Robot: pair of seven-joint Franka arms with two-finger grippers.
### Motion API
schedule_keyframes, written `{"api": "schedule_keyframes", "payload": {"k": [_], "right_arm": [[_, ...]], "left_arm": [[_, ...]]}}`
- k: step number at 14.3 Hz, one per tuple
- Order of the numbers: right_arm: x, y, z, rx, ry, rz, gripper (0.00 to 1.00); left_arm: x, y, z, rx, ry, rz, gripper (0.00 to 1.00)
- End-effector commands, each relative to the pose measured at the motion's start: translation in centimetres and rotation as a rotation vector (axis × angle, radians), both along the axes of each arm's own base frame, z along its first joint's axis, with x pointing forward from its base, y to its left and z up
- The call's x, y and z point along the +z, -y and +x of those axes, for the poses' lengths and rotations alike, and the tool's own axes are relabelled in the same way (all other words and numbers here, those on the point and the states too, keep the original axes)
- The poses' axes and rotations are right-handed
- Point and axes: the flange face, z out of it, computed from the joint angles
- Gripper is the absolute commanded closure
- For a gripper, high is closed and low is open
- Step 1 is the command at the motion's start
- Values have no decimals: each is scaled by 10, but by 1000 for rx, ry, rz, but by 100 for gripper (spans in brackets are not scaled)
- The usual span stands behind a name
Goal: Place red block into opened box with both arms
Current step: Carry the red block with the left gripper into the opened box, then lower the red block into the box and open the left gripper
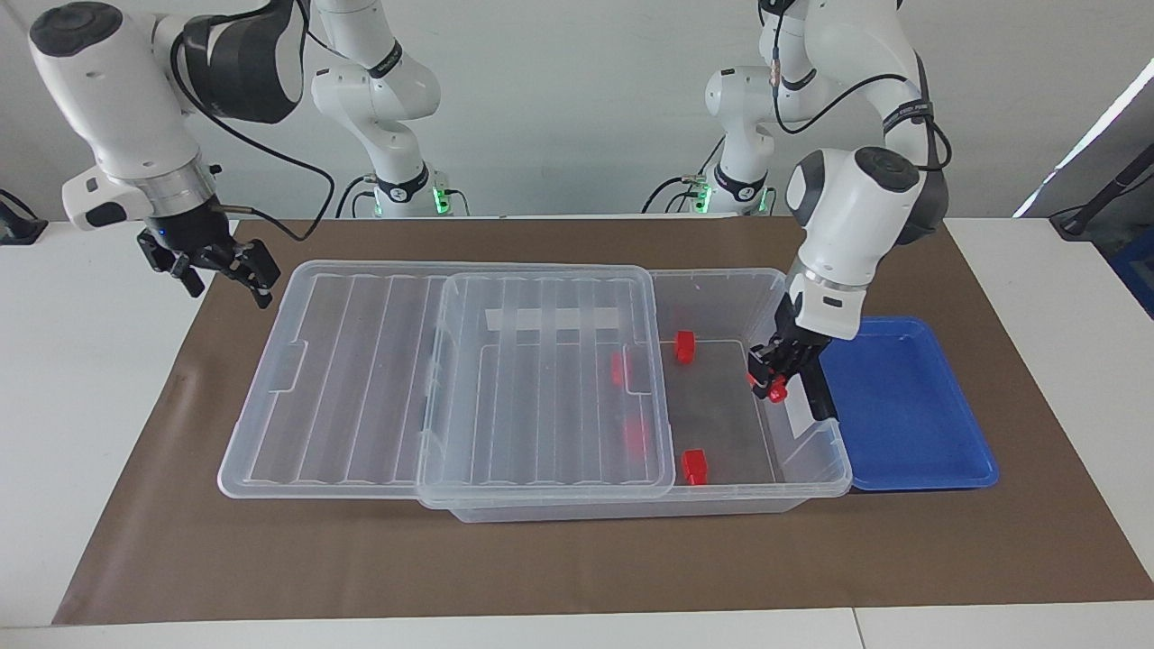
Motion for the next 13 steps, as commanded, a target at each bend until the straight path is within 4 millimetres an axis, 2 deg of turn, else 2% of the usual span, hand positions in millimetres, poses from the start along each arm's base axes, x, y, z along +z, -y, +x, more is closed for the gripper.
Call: {"api": "schedule_keyframes", "payload": {"k": [1, 2, 4, 5, 13], "right_arm": [[13, -8, -9, 22, -53, 23, 0], [7, -15, -13, 32, -75, 22, 0], [6, -16, -14, 39, -69, 23, 0], [6, -16, -14, 39, -69, 23, 0], [6, -18, -18, 44, -93, 29, 0]], "left_arm": [[-38, 6, 0, -50, 4, 92, 100], [-54, 9, -4, -73, 6, 114, 100], [-93, 20, -8, -108, 9, 132, 100], [-106, 22, -7, -103, 20, 120, 100], [-127, 20, -6, -116, 16, 136, 100]]}}
